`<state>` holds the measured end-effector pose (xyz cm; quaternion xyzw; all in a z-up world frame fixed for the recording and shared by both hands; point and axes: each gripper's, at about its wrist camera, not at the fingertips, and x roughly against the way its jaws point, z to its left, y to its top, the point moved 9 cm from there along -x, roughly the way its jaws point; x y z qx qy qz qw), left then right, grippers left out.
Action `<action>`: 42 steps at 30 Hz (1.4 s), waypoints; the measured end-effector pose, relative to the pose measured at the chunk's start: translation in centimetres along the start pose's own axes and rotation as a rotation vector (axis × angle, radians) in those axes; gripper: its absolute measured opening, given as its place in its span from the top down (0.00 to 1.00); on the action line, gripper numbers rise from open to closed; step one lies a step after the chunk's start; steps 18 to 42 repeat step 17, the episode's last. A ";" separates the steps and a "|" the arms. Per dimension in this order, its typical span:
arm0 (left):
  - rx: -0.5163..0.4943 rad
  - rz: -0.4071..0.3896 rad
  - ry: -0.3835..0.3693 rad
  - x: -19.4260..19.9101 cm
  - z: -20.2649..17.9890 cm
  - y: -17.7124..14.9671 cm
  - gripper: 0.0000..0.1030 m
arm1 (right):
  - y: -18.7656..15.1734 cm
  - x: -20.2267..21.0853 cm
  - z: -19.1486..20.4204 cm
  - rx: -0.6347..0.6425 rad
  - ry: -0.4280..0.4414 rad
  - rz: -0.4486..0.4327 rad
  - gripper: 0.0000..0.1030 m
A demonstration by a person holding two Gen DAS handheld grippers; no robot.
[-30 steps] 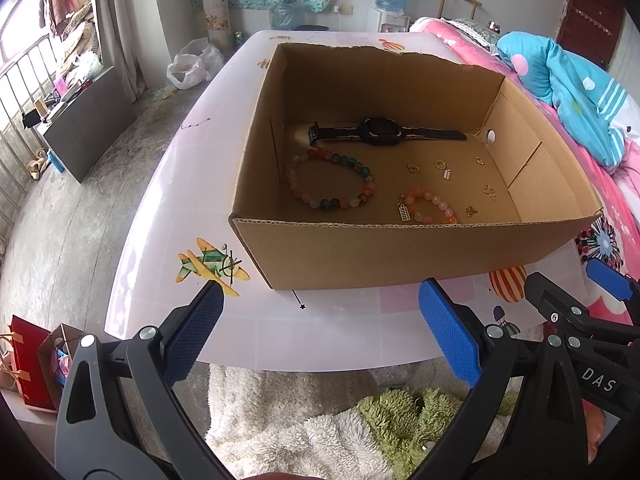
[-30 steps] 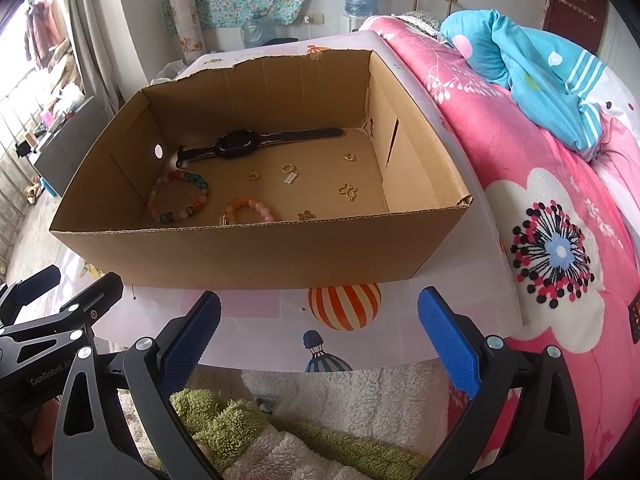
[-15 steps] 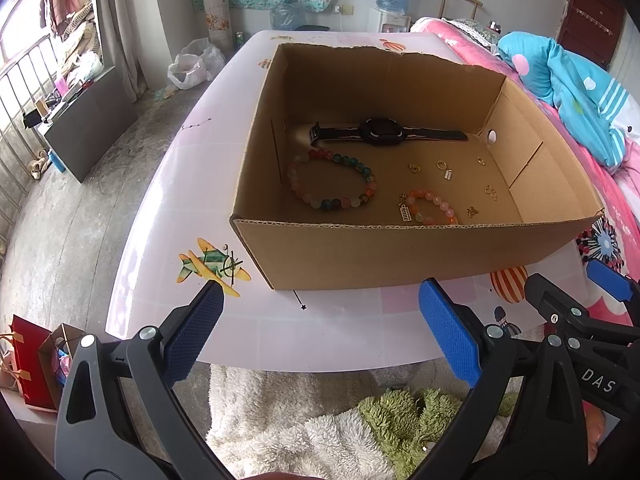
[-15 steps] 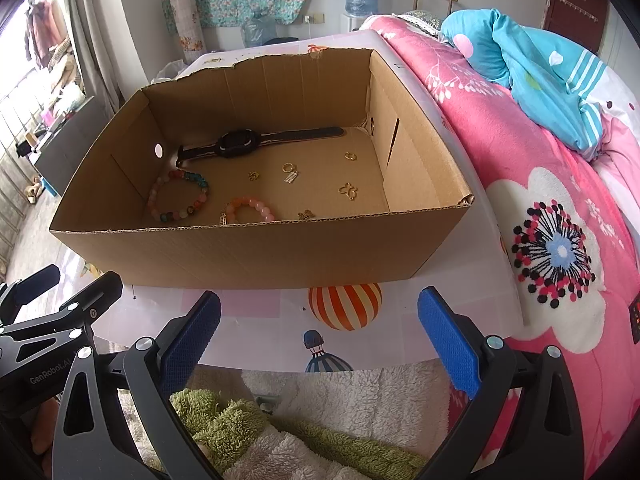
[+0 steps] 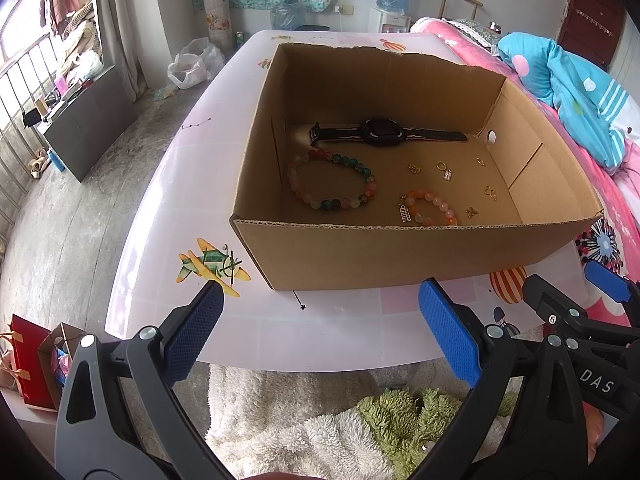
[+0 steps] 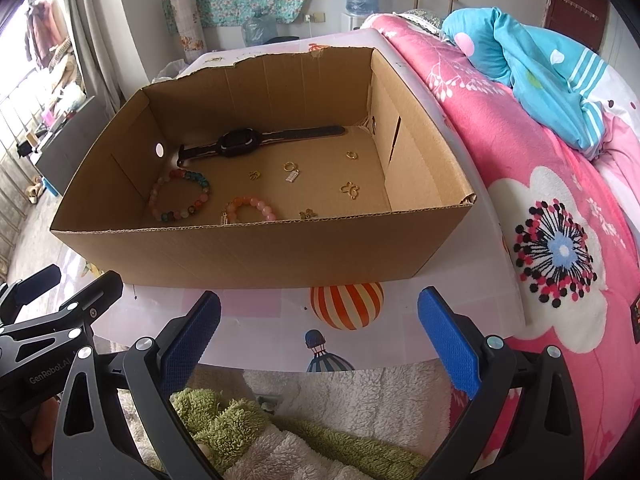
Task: Organize jewelry
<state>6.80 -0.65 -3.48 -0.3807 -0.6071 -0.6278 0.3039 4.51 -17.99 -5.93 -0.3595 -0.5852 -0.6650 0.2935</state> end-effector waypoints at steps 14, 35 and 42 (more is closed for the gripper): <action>0.006 0.001 0.005 0.0 0.1 0.2 0.08 | 0.1 0.0 0.1 0.000 0.003 0.000 0.07; 0.008 0.004 0.006 0.0 0.1 0.2 0.08 | 0.1 0.0 0.1 -0.001 0.004 0.000 0.07; 0.008 0.004 0.006 0.0 0.1 0.2 0.08 | 0.1 0.0 0.1 -0.001 0.004 0.000 0.07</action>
